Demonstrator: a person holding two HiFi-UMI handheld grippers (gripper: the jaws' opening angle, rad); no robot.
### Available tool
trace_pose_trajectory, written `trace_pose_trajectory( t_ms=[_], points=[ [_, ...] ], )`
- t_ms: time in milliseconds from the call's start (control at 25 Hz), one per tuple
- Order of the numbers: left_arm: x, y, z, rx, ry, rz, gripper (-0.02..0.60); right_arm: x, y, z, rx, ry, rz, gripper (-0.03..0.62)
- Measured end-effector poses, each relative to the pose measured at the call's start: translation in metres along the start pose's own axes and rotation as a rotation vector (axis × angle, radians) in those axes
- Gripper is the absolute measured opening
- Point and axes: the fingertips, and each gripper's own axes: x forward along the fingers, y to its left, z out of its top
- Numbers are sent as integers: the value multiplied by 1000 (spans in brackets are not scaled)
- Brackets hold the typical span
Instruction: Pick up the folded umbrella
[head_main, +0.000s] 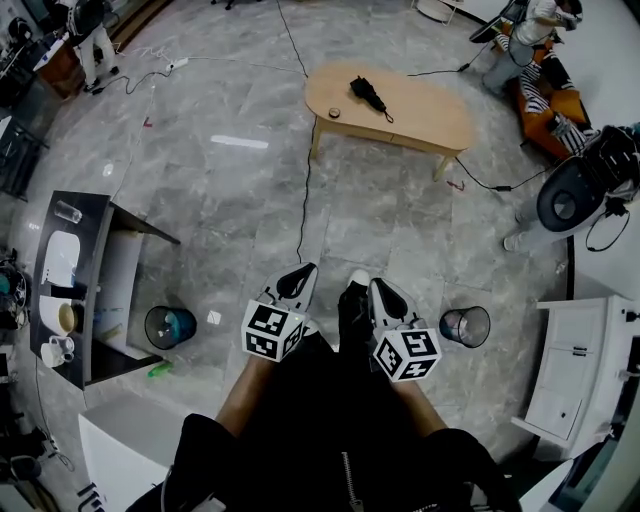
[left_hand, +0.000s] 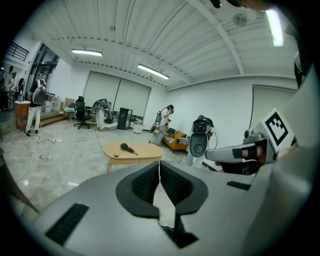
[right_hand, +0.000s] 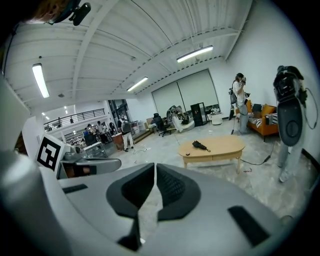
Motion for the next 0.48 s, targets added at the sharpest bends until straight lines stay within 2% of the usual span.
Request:
trace_pose_trajectory(
  t_ms=[480],
  points=[
    [61,18,22,-3,36,-4,18,48,-45,30,32,2,5,14]
  ],
)
